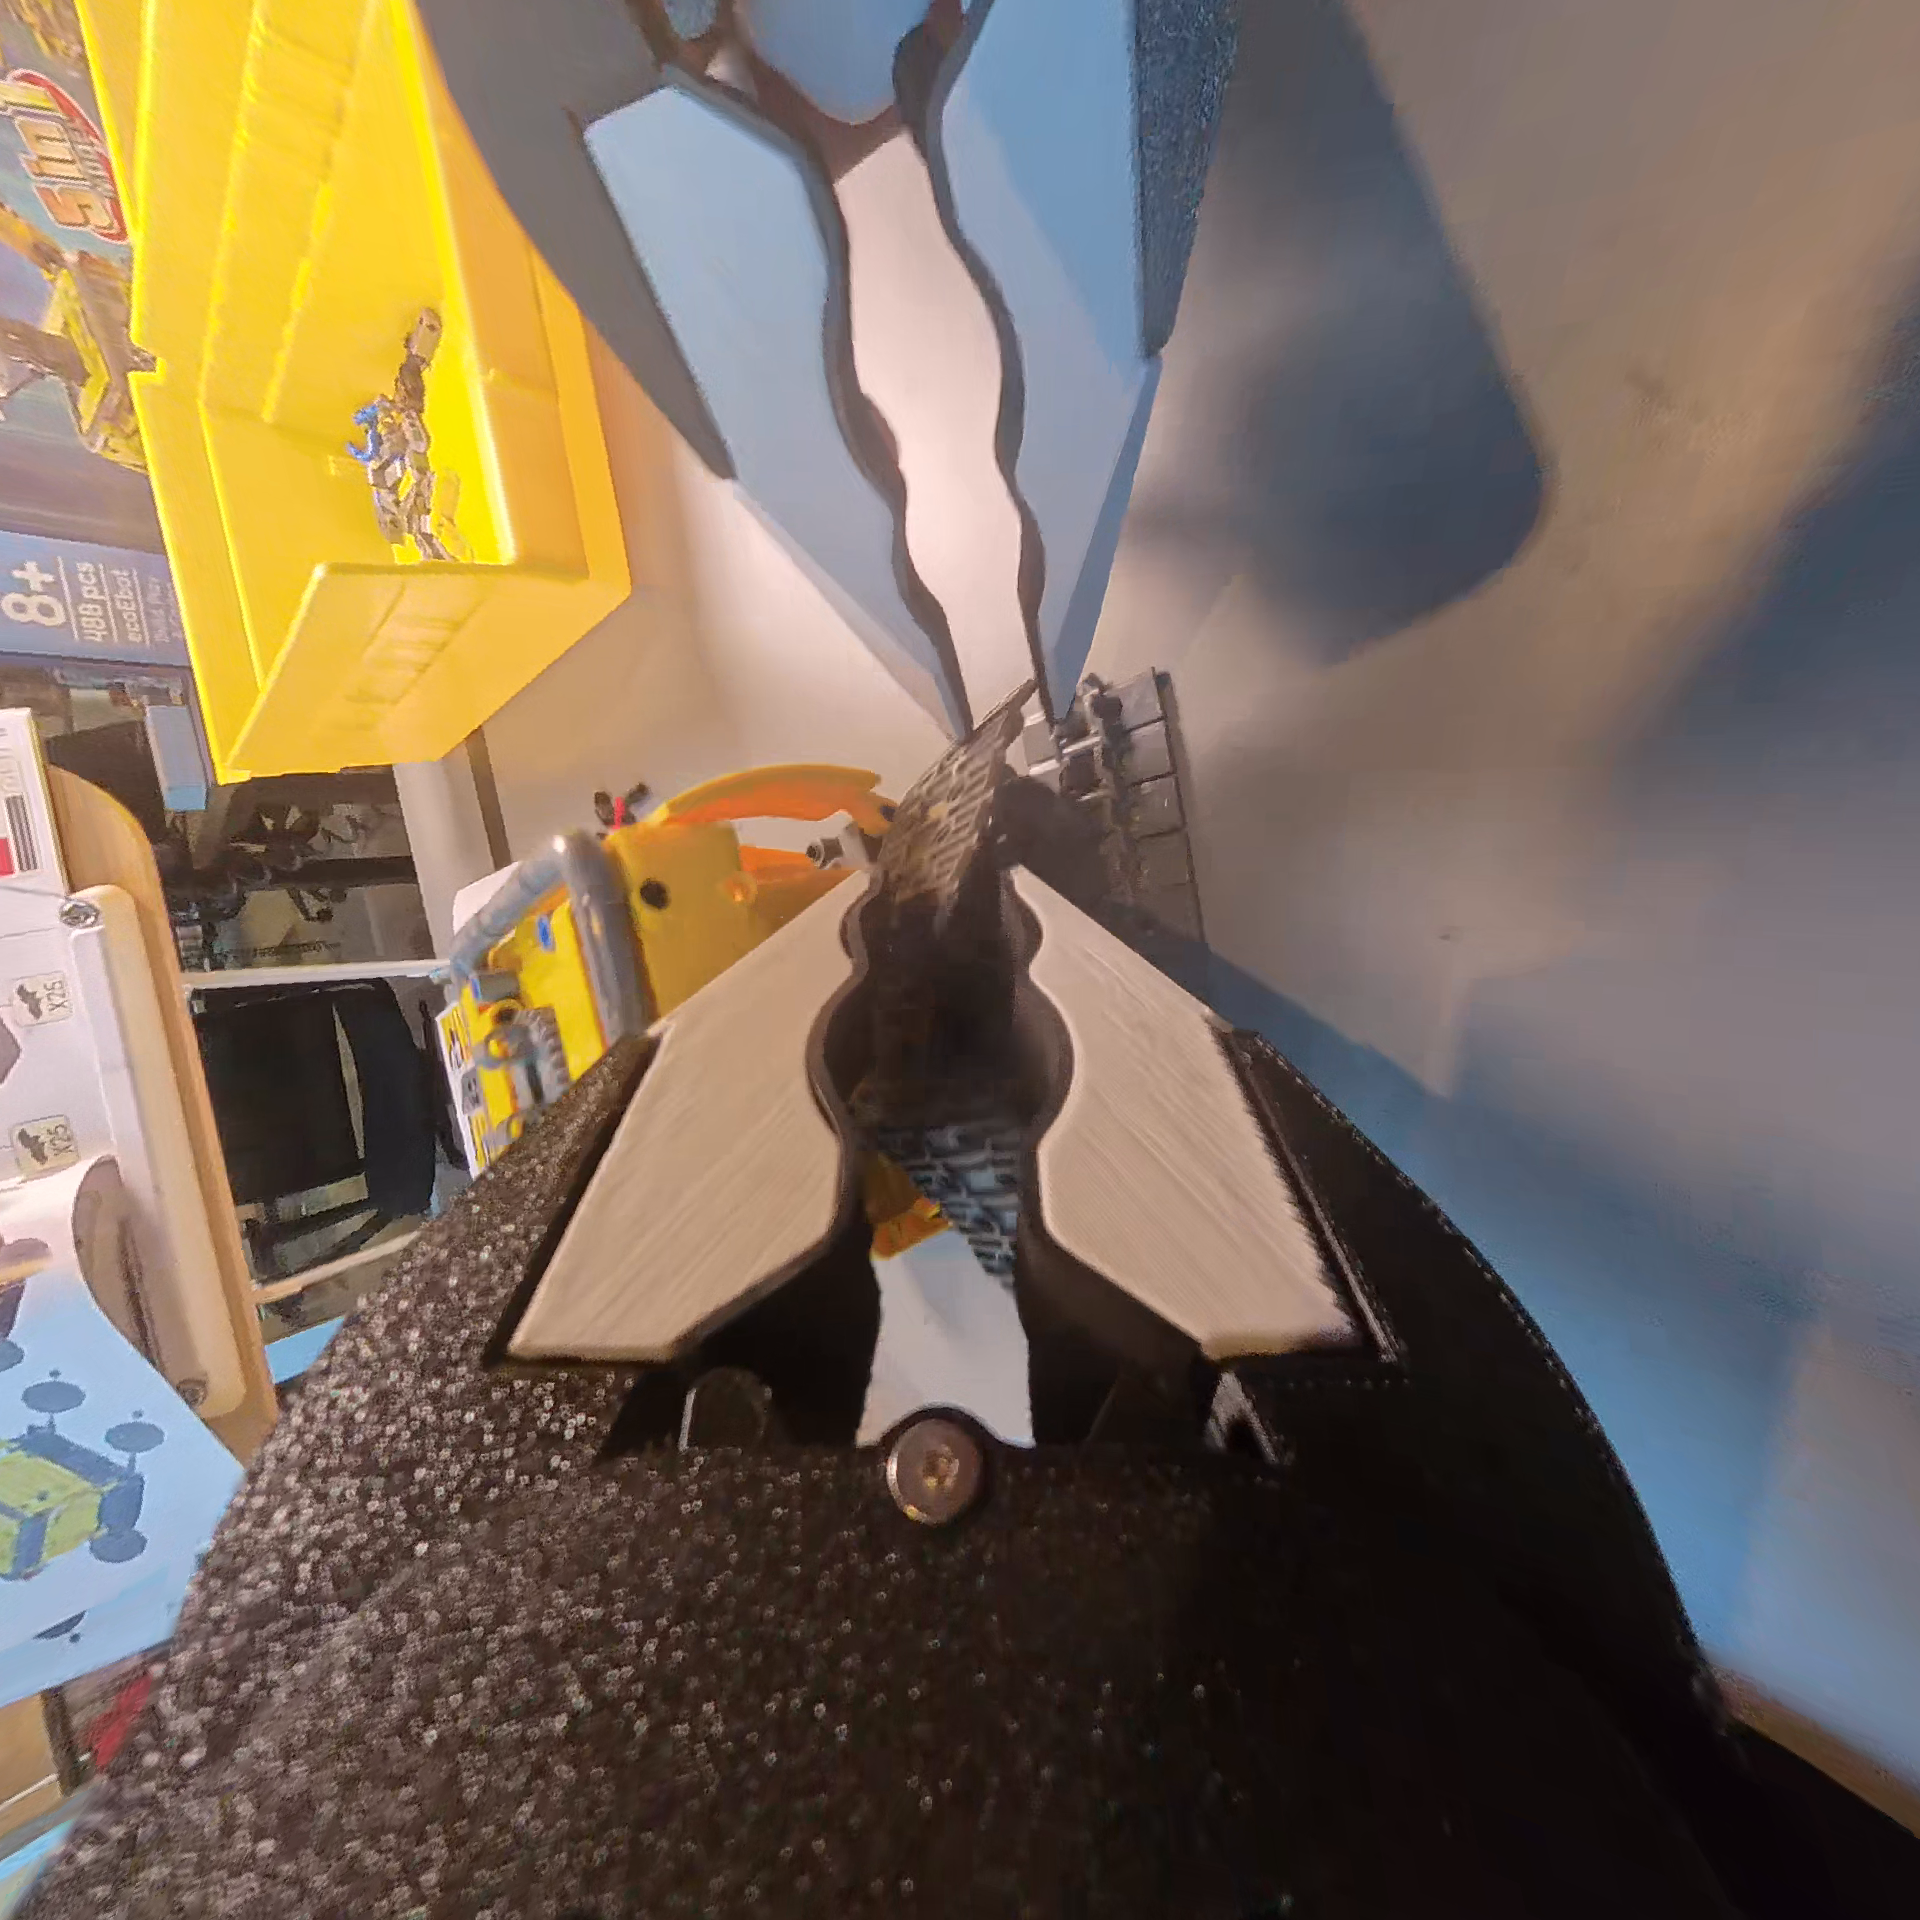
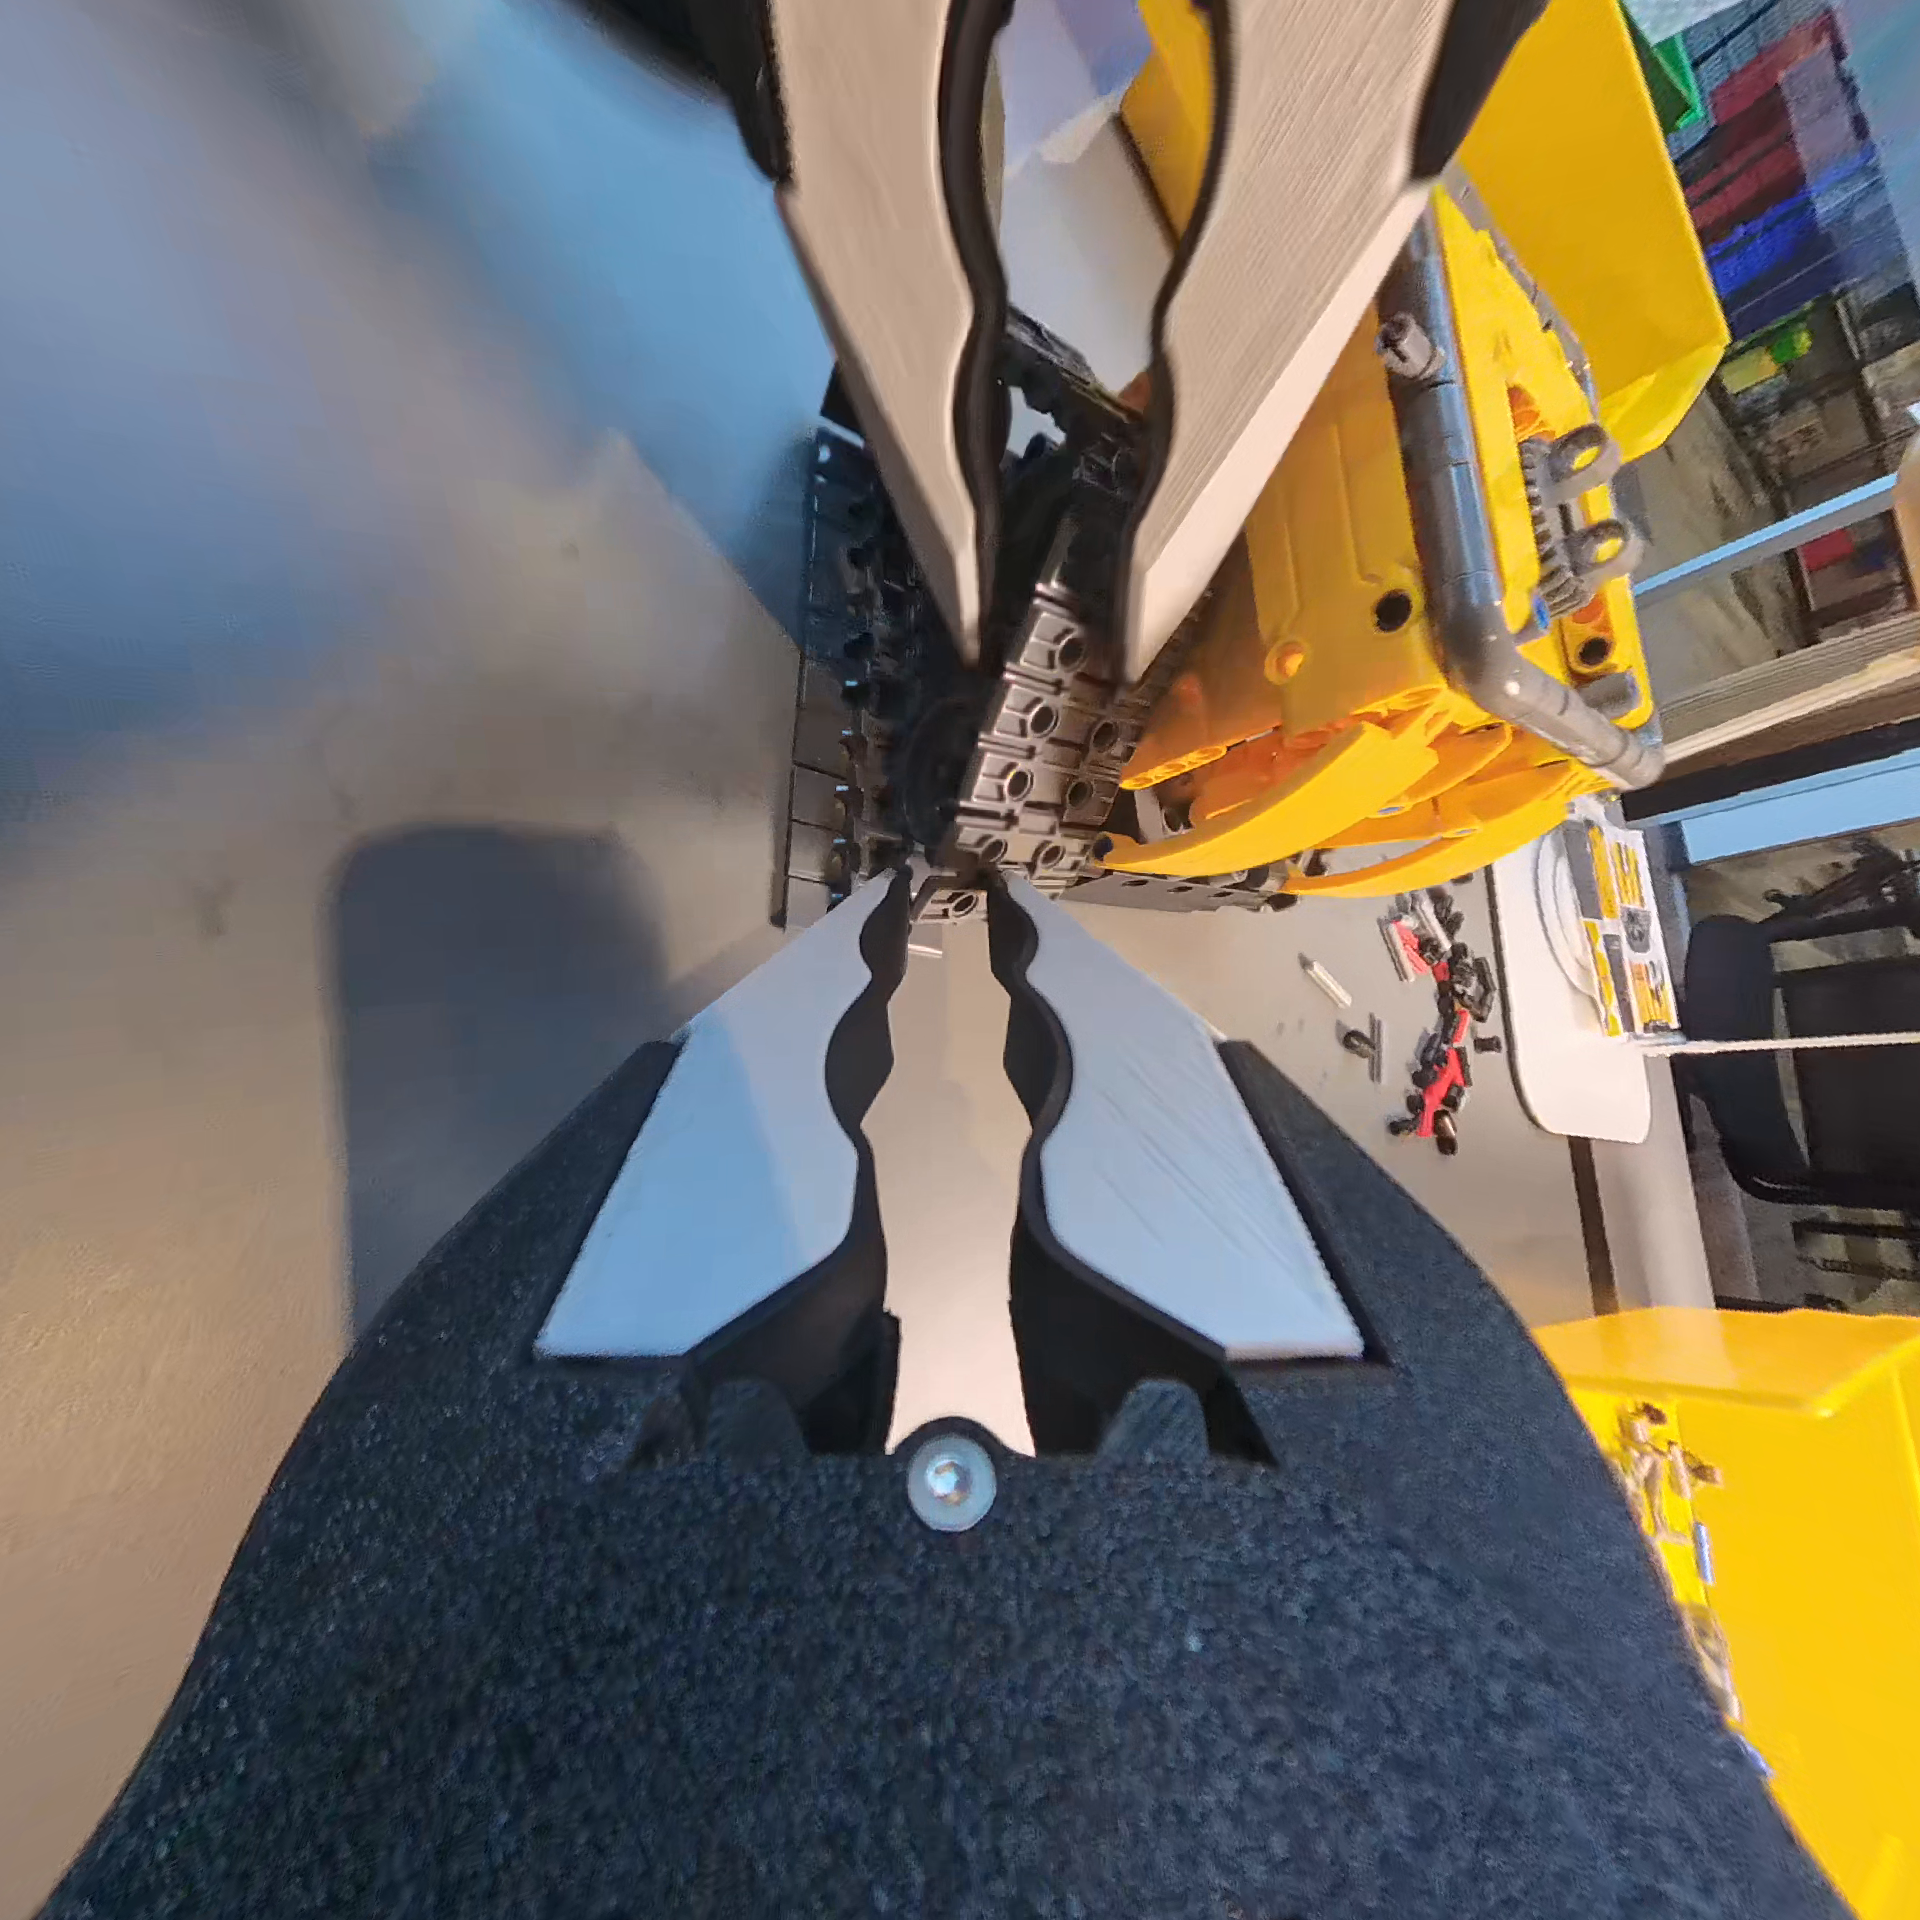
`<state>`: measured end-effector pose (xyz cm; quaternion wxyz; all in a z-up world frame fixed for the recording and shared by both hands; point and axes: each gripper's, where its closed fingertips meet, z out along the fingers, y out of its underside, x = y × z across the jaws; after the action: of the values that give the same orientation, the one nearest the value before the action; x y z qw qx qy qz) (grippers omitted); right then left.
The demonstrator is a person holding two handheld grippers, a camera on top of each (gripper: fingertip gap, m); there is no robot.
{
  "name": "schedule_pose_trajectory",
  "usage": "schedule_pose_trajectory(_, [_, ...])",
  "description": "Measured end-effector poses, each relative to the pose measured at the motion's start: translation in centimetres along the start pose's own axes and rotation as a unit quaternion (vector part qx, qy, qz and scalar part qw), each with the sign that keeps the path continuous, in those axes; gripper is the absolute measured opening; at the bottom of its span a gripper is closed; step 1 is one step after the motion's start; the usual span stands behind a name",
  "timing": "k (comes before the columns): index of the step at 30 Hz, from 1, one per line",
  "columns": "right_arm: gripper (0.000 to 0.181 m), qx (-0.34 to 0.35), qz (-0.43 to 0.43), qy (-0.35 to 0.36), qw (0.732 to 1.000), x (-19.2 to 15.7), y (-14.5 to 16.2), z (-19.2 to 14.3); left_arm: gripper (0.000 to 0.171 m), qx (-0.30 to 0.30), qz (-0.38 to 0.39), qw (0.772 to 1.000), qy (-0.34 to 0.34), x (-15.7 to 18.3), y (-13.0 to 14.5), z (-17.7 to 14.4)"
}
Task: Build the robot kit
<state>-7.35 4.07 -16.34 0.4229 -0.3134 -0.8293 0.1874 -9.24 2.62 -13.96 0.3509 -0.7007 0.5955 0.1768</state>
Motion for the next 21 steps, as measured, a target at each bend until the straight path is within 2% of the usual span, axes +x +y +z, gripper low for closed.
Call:
schedule_pose_trajectory(9, [0.014, 0.0, 0.025, -0.02, 0.999, -0.9, -0.4, -0.3, 0.03, 0.007, -0.028, 1.0, 0.008, 0.4, 0.2, -1.9])
schedule_pose_trajectory(11, [0.014, -0.011, 0.025, -0.023, 0.999, -1.0, 0.0, -0.4, 0.026, 0.036, -0.061, 0.997, 0.019, 0.1, -0.3, -3.2])
schedule_pose_trajectory(14, [0.014, -0.003, 0.029, -0.024, 0.999, -1.3, 0.0, -0.6, 0.031, 0.106, -0.136, 0.985, 0.008, -2.3, -1.1, -6.2])
schedule_pose_trajectory(15, [0.014, 0.002, 0.029, -0.026, 0.999, -1.4, -0.2, -0.6, 0.034, 0.11, -0.153, 0.982, -0.002, -3.4, -0.7, -6.7])
schedule_pose_trajectory(17, [0.014, 0.01, 0.027, -0.031, 0.999, -1.6, -0.6, -0.7, 0.053, 0.099, -0.186, 0.978, 0.004, -4.9, 0.9, -6.7])
schedule_pose_trajectory(21, [0.013, 0.024, 0.033, -0.038, 0.998, -1.7, -1.6, -0.9, 0.088, 0.108, -0.282, 0.947, 0.105, -5.9, 2.8, -4.3])
